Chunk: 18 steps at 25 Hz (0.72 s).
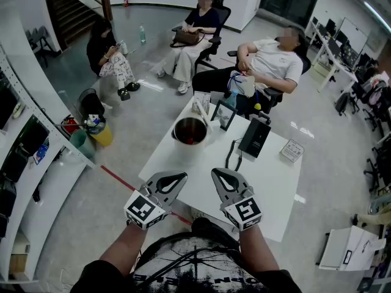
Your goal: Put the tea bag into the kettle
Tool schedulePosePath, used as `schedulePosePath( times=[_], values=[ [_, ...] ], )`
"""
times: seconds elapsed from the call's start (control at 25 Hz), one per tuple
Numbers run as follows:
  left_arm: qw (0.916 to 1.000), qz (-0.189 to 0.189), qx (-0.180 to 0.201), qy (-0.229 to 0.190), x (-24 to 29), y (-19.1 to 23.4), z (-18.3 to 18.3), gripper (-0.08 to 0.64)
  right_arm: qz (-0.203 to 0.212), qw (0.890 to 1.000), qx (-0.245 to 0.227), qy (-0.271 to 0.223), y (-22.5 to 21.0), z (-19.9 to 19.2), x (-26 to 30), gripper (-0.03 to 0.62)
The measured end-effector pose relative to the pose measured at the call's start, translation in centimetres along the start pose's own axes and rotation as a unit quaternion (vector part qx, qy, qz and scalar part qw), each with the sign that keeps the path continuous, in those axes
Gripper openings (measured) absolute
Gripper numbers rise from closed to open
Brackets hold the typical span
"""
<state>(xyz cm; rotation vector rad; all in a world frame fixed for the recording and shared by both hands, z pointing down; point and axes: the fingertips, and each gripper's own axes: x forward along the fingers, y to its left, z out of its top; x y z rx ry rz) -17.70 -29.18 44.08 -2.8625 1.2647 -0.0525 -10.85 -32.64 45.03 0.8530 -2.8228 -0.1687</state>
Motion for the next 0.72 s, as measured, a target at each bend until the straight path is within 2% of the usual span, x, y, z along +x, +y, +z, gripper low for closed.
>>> schedulePosePath(
  times=[0.72],
  values=[
    [0.9999, -0.007, 0.001, 0.007, 1.1, -1.2, -0.3, 0.008, -0.011, 1.0, 0.002, 0.006, -0.6, -0.9, -1.6, 0.011]
  ],
)
